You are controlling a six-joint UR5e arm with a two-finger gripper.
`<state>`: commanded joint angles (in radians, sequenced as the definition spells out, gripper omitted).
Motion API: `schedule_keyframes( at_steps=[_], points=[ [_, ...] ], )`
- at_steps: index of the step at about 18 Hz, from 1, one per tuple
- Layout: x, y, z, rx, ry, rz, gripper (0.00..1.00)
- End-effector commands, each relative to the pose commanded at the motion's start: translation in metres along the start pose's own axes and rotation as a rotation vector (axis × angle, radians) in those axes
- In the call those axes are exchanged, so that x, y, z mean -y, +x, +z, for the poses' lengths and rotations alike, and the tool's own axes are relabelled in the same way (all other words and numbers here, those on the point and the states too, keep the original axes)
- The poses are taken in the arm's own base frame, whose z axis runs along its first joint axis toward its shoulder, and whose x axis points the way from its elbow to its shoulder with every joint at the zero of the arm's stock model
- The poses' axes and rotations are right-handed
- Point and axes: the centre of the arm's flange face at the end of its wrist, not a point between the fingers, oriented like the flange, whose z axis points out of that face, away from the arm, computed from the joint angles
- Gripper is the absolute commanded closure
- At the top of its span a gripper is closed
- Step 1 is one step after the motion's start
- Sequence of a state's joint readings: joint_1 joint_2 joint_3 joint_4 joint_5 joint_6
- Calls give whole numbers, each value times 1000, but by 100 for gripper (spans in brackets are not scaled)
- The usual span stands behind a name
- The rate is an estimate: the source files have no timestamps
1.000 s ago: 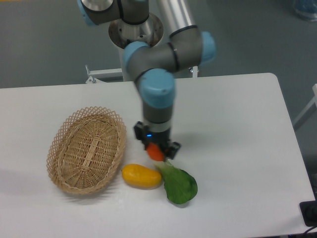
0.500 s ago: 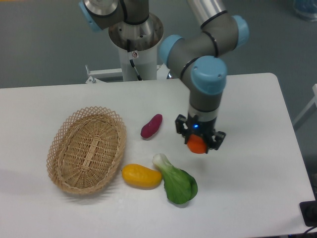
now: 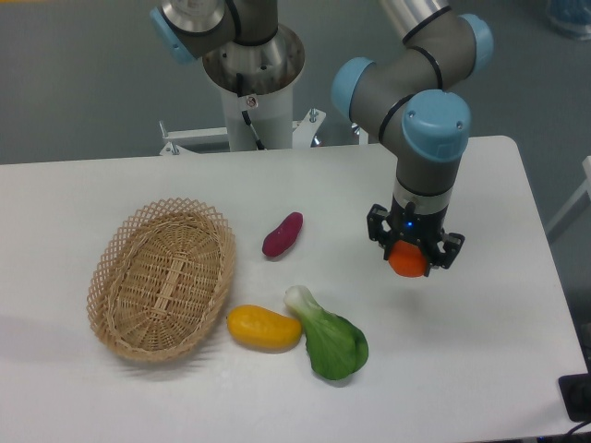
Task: Pick up the orange from the basket
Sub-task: 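Raise the held orange above the table beside the bok choy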
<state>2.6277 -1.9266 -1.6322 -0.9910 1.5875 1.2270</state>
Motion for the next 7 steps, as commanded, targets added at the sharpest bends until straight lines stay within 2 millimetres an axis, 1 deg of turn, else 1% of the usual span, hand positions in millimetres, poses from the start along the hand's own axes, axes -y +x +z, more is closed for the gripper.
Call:
schedule_keyframes(
  at_steps=[1, 4, 6, 7],
  points=[
    [-8, -7, 2, 1, -3, -7, 58],
    [-22, -26, -2, 18, 4, -1, 58],
    [-32, -35, -2, 21, 3, -7, 58],
    [-33, -36, -2, 21, 4, -5, 58]
  ],
)
